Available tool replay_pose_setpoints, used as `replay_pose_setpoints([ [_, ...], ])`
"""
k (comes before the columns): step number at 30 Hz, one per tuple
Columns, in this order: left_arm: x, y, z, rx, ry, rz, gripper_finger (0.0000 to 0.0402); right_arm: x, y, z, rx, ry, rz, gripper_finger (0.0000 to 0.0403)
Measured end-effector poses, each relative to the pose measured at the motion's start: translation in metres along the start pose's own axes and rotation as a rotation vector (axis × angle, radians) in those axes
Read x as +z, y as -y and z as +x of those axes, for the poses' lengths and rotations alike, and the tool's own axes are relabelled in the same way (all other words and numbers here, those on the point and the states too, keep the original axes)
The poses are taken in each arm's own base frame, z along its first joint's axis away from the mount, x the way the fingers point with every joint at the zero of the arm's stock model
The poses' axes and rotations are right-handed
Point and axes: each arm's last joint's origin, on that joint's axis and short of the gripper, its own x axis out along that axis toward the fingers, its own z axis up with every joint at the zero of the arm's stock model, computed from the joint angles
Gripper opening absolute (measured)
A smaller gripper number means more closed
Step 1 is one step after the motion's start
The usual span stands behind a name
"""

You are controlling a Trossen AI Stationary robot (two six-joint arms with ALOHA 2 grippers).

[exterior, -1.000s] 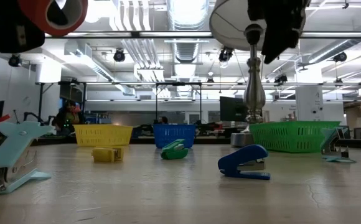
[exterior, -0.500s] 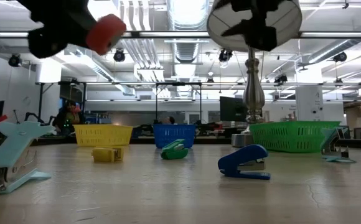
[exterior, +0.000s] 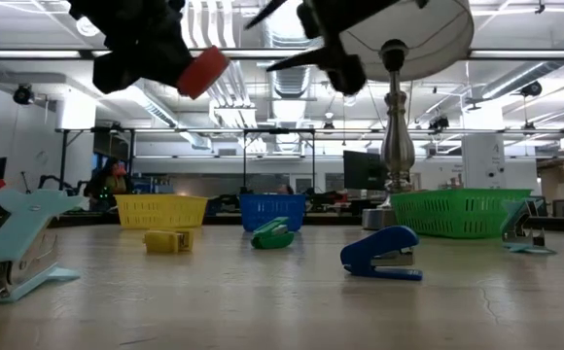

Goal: Pick and place Stapler, Stapler remover, tape
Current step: Put the orange tape into the green bin

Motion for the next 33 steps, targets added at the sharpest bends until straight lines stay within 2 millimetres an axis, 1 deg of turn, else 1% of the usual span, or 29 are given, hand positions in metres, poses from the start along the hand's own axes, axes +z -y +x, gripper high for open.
replay_pose_setpoints([
  [3, 0.001, 0.001, -0.001, -0.006, -0.002, 0.01, 0.0048, 0.002, -0.007, 0.017, 0.0, -0.012, -0.023, 0.0259],
  [7, 0.0, 0.0, -0.001, -0.004, -0.006, 0.011, 0.0048, 0.005, -0.013, 0.031, -0.045, -0.034, -0.028, 0.0285],
  [9, 0.0, 0.0, -0.001, -0.004, -0.007, 0.008, 0.0048, 0.004, -0.012, 0.037, -0.086, -0.057, -0.038, 0.0291],
  [13, 0.0, 0.0, -0.001, -0.004, -0.007, 0.009, 0.0048, 0.007, -0.017, 0.045, -0.071, -0.072, -0.068, 0.0286],
  [16, 0.0, 0.0, -0.001, -0.003, -0.008, 0.011, 0.0048, 0.008, -0.02, 0.049, -0.066, -0.07, -0.074, 0.0271],
  [20, 0.0, 0.0, -0.001, -0.002, -0.009, 0.011, 0.0048, 0.008, -0.02, 0.053, -0.065, -0.078, -0.078, 0.024],
  [24, 0.0, 0.0, -0.001, -0.002, -0.01, 0.011, 0.0049, 0.008, -0.02, 0.053, -0.061, -0.086, -0.103, 0.0198],
  [27, 0.0, 0.0, -0.001, -0.011, -0.021, 0.004, 0.0049, 0.008, -0.02, 0.053, -0.047, -0.106, -0.129, 0.0159],
  [31, 0.0, 0.0, -0.001, -0.019, -0.032, -0.002, 0.0068, 0.007, -0.02, 0.051, -0.041, -0.136, -0.153, 0.0108],
  [33, -0.001, 0.001, -0.001, -0.024, -0.039, 0.0, 0.0084, 0.006, -0.019, 0.051, -0.051, -0.147, -0.179, 0.0097],
])
